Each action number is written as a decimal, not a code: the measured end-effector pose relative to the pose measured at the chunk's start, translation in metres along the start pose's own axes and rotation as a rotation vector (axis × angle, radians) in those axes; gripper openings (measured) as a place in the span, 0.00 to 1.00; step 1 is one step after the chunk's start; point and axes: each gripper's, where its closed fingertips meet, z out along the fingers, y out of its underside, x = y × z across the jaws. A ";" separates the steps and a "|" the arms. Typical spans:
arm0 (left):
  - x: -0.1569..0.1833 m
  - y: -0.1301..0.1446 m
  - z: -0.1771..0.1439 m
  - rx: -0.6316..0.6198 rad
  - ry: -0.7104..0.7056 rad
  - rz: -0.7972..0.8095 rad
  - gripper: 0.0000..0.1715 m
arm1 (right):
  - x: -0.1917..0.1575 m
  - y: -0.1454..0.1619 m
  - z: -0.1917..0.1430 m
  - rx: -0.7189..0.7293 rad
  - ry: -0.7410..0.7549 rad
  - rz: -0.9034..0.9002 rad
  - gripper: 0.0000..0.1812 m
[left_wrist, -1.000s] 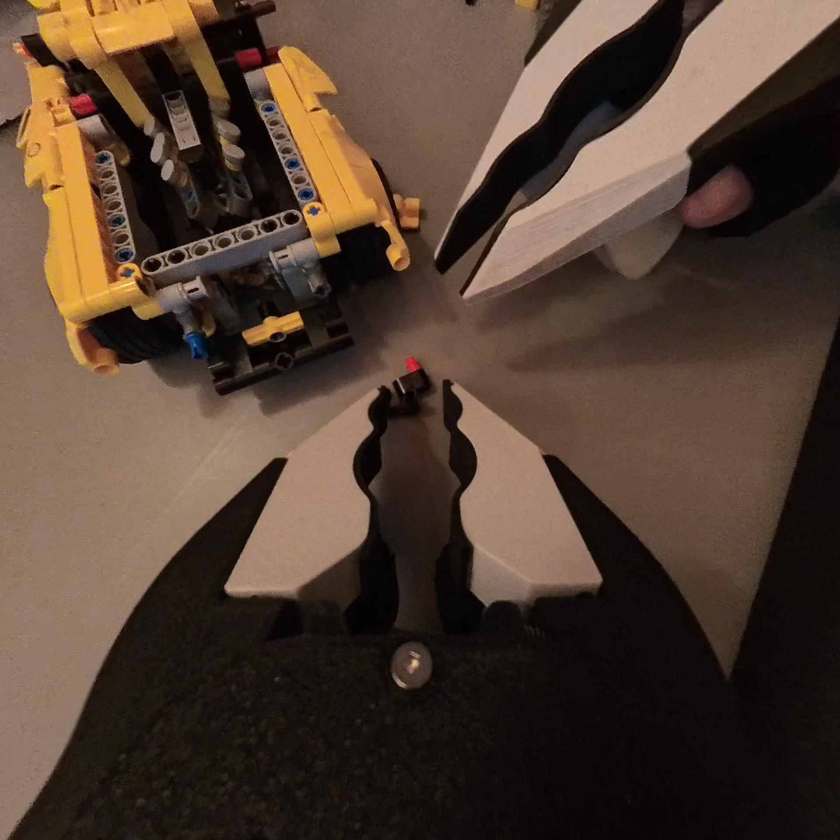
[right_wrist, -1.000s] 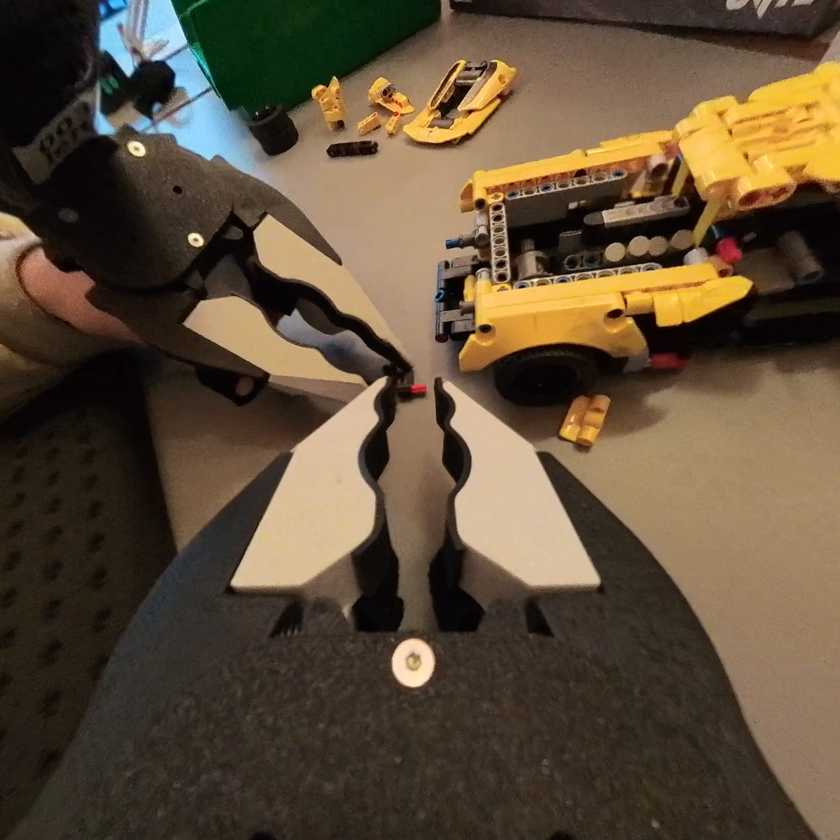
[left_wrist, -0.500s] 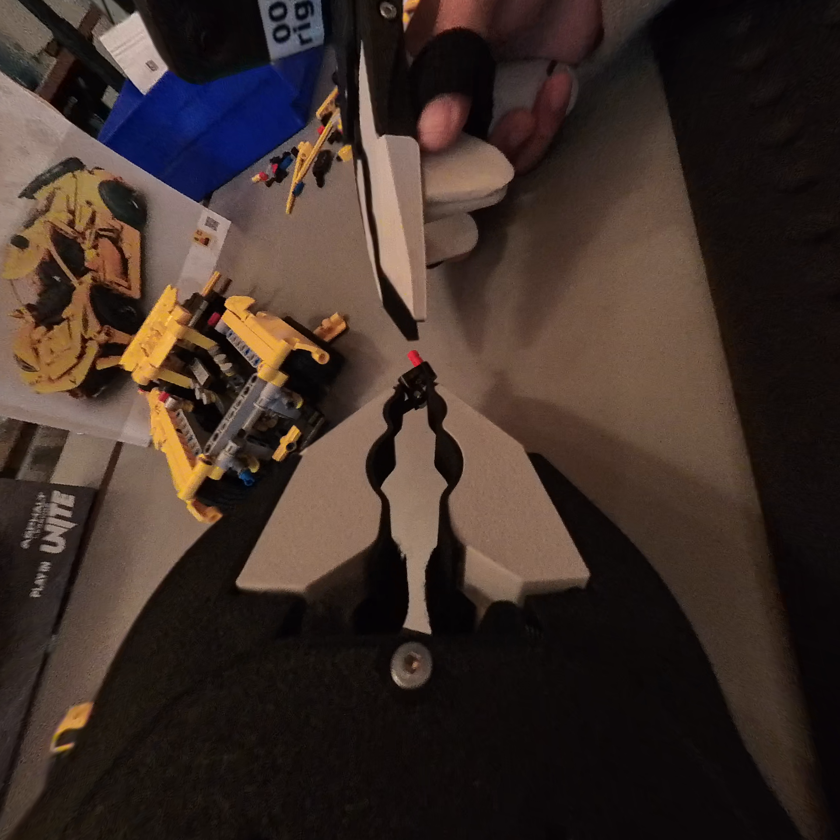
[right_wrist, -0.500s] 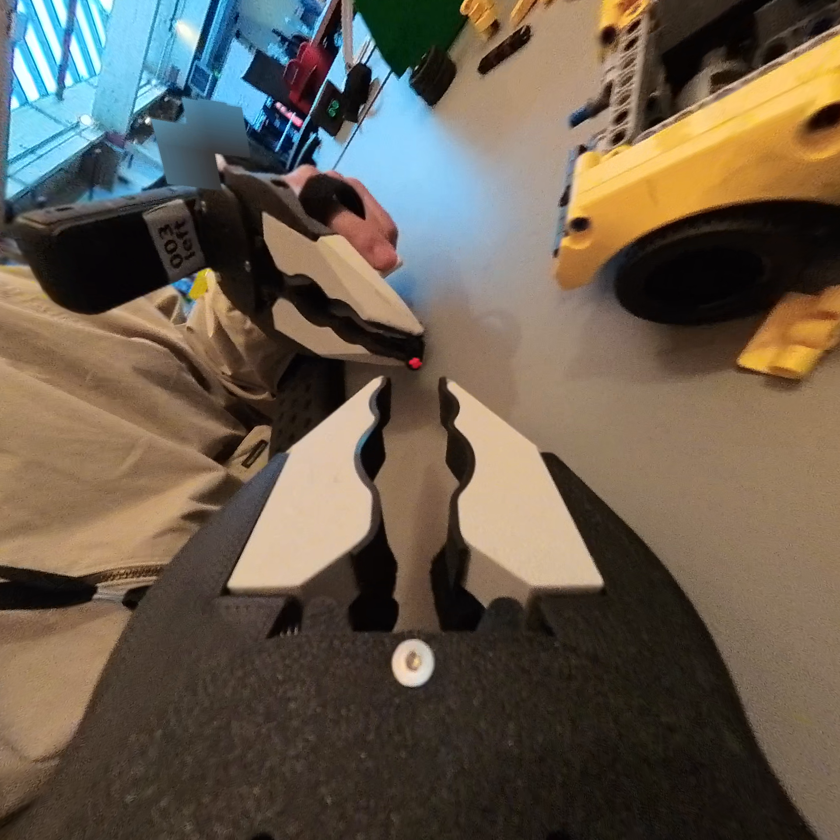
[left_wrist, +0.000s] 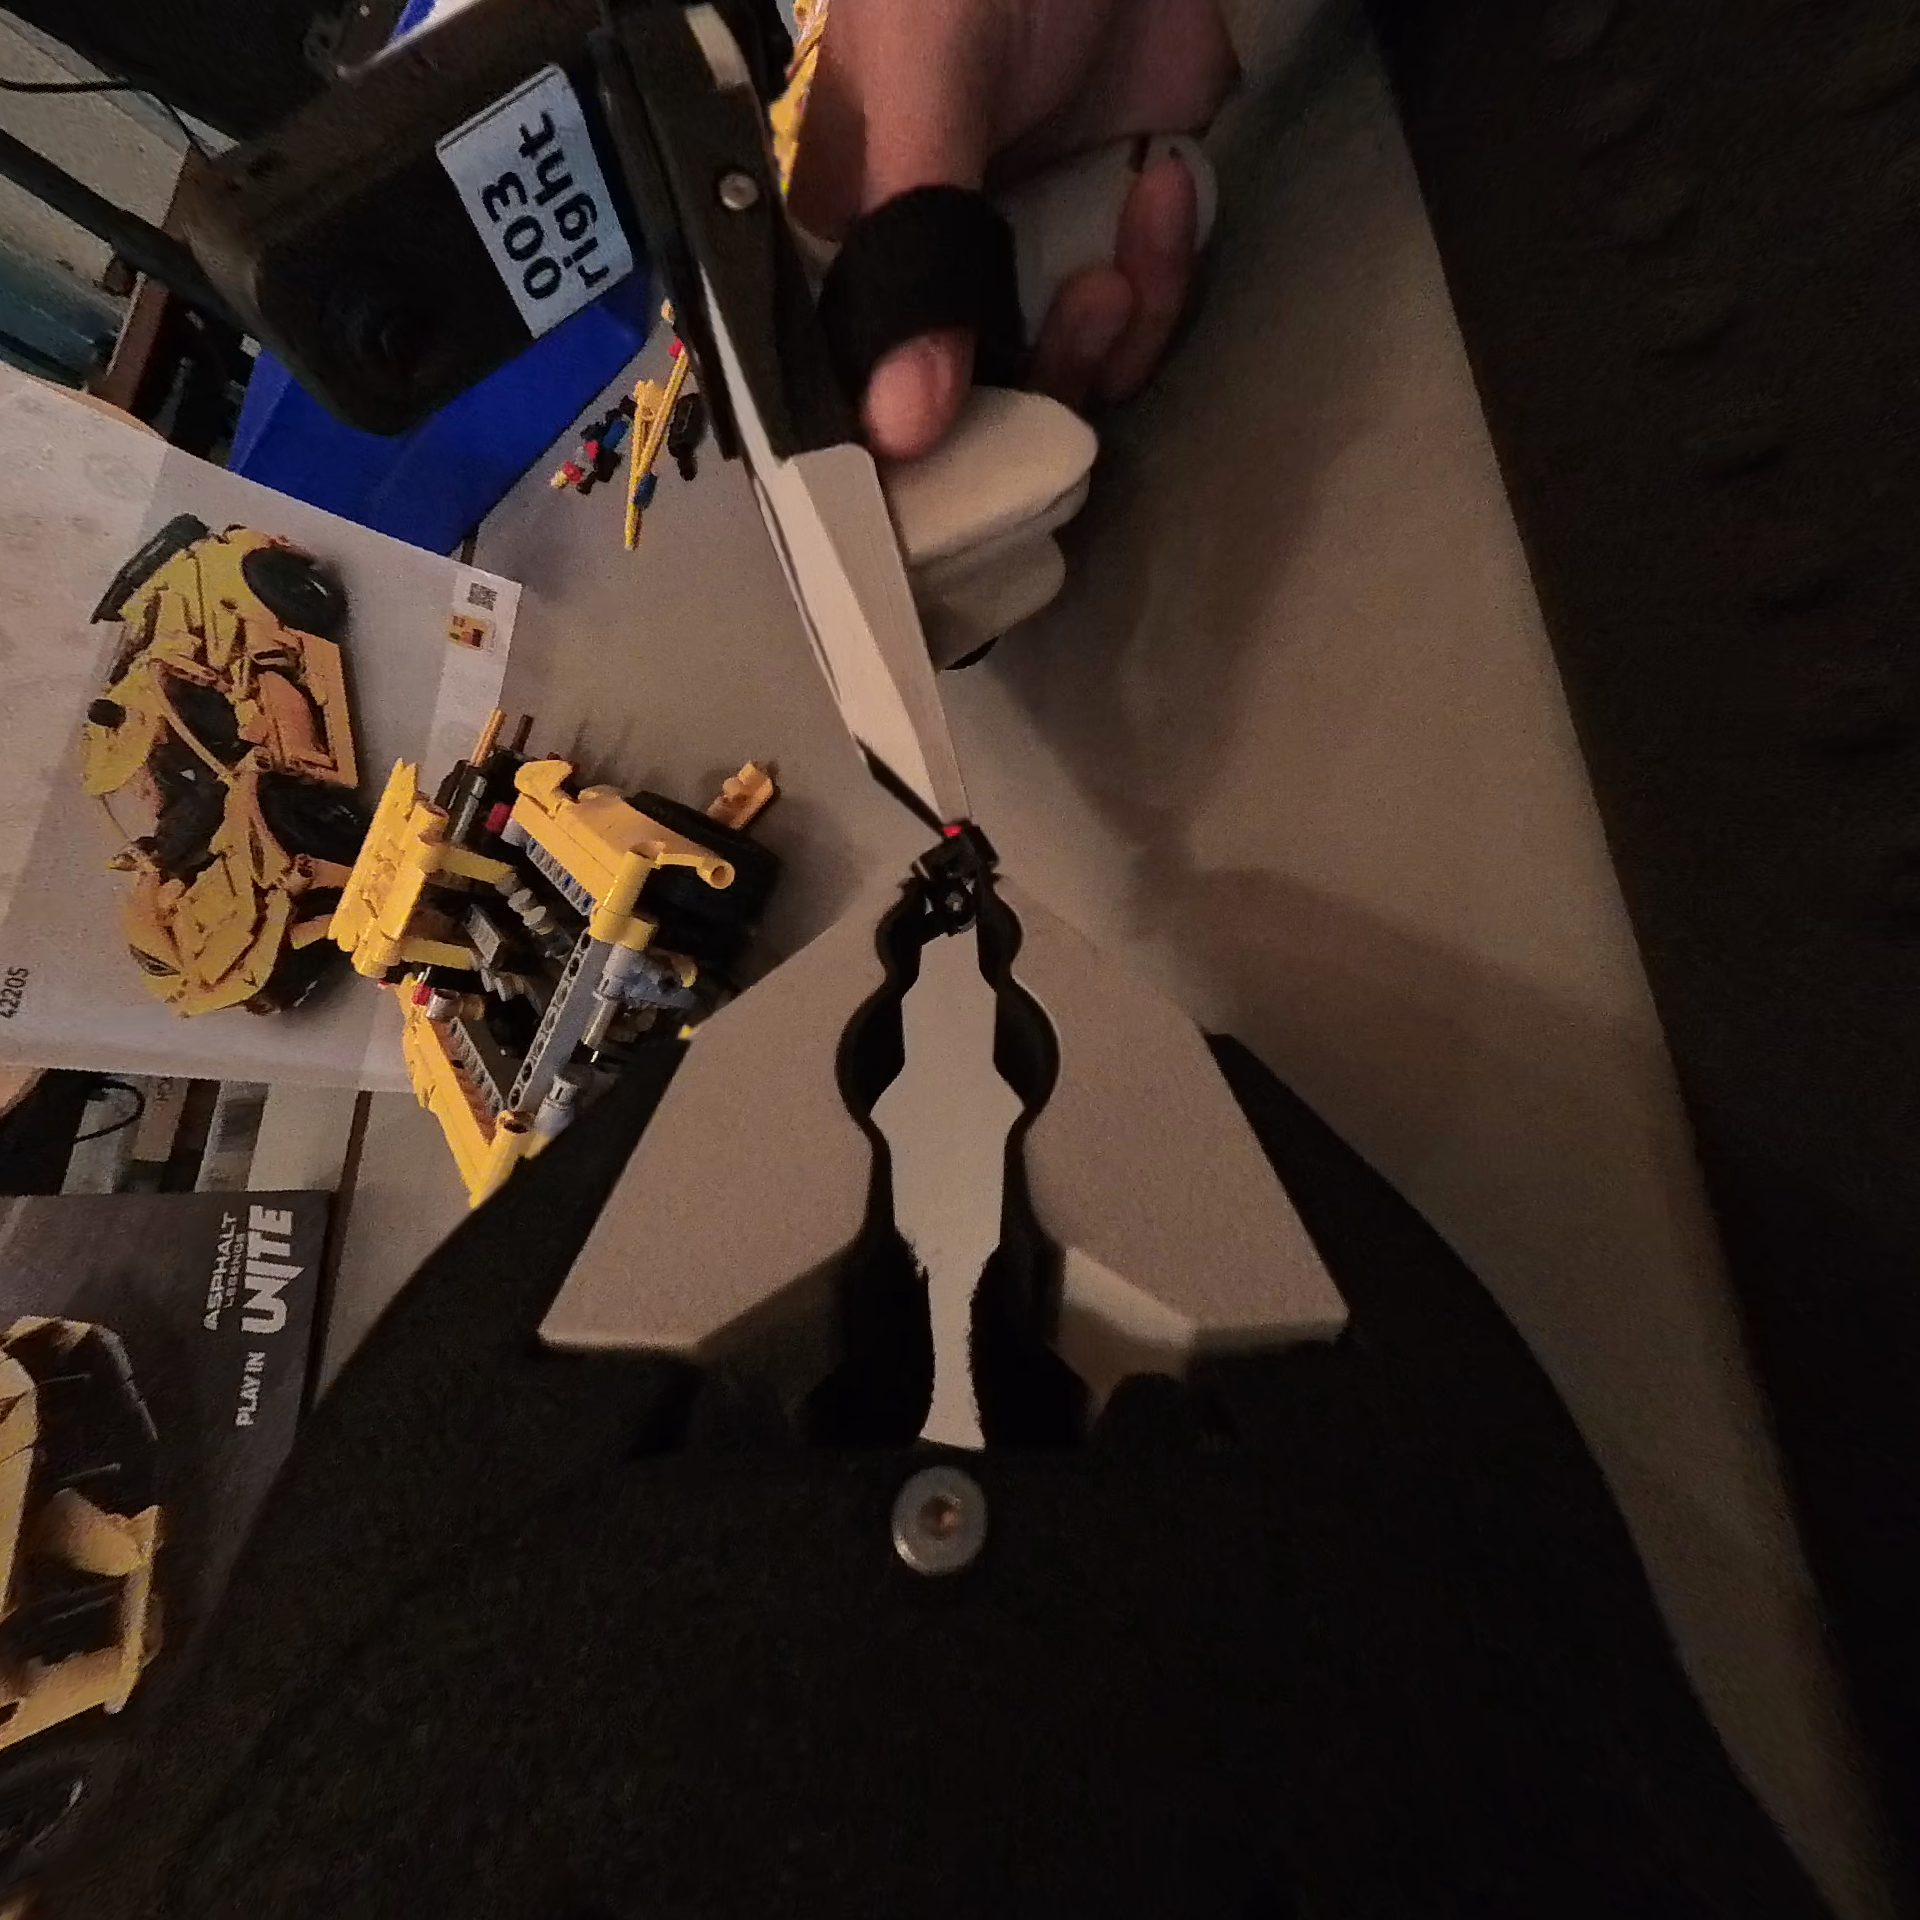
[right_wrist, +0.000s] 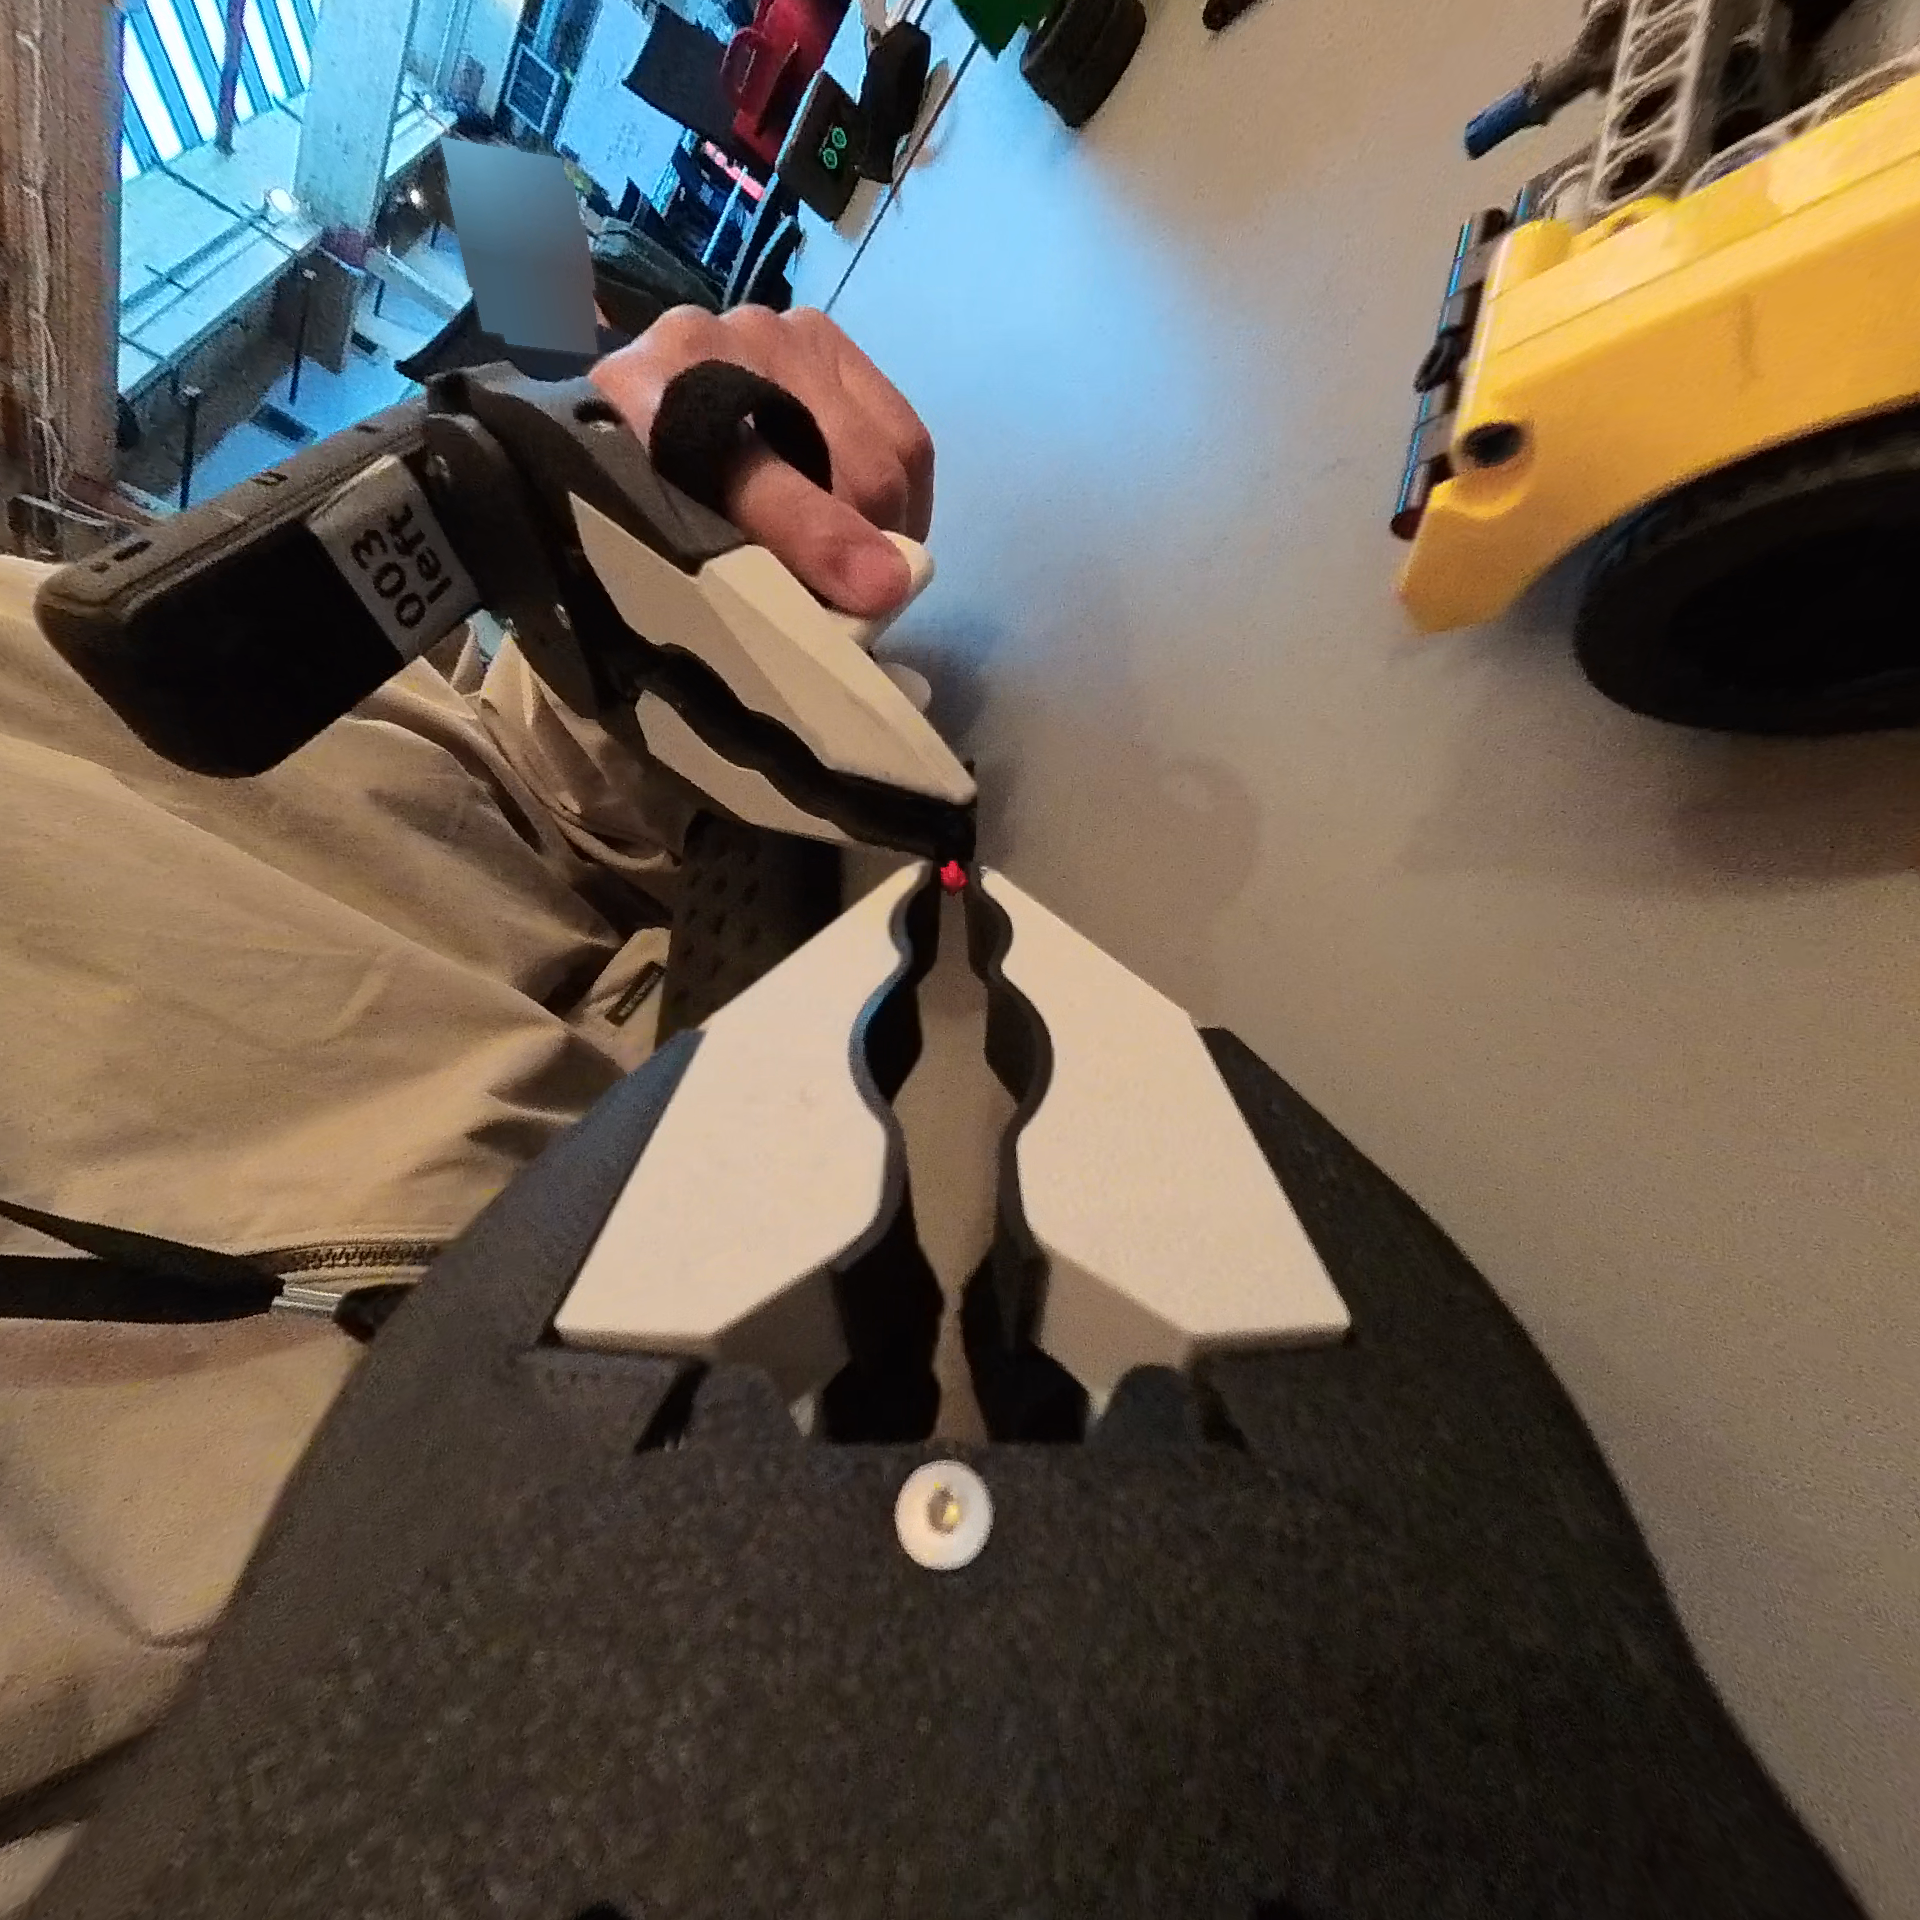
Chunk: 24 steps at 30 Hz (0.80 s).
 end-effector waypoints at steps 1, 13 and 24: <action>-0.001 0.001 0.001 -0.005 -0.007 -0.008 0.05 | 0.002 -0.001 0.000 0.007 0.014 -0.009 0.02; -0.063 -0.034 -0.035 0.594 0.225 -1.242 0.20 | -0.048 -0.064 -0.019 0.399 -0.077 -0.279 0.01; -0.065 -0.037 -0.033 0.665 0.314 -1.348 0.09 | -0.039 -0.062 -0.016 0.372 0.046 -0.354 0.01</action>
